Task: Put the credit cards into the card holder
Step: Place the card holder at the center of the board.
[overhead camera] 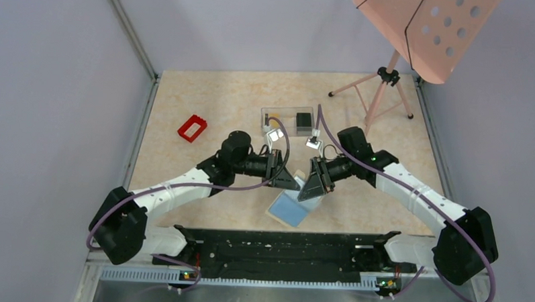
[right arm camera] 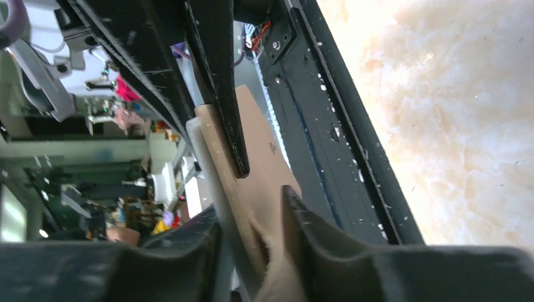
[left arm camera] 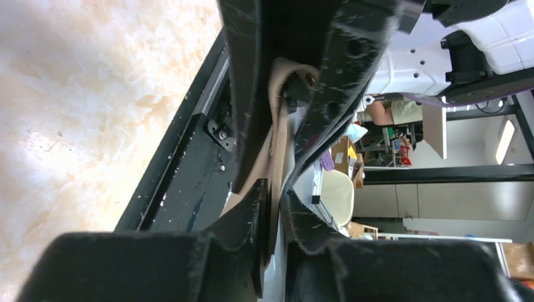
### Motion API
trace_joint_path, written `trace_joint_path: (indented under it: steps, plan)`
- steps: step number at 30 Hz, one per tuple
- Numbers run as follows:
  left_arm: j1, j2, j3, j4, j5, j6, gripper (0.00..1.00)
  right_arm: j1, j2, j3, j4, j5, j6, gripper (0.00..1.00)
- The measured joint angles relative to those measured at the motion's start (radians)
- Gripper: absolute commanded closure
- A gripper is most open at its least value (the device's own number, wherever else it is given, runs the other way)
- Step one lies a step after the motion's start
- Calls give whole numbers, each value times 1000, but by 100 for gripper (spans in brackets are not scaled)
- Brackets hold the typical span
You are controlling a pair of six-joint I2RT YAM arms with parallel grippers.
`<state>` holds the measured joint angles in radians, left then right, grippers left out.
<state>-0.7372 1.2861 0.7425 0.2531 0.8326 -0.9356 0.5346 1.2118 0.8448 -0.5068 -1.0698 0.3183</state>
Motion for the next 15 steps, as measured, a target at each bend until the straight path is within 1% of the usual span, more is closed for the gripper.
trace_joint_path:
  steps: [1,2,5,8,10,13,15]
  plan:
    - [6,0,0,5,5,-8,71,0,0,-1,-6,3,-3,96]
    - [11,0,0,13,4,-14,65,0,0,-2,-10,3,5,100]
    - [34,0,0,25,5,-30,58,2,2,-2,-2,-2,15,100]
    - [55,-8,-16,60,13,-43,54,1,10,-2,37,-13,58,100]
    - [66,-30,-56,89,17,-51,53,-1,11,-5,86,-31,105,100]
    - [70,-67,-133,120,27,-64,53,-16,10,-27,220,-77,208,100]
    - [70,-83,-176,146,35,-81,55,-29,6,-50,301,-104,272,100]
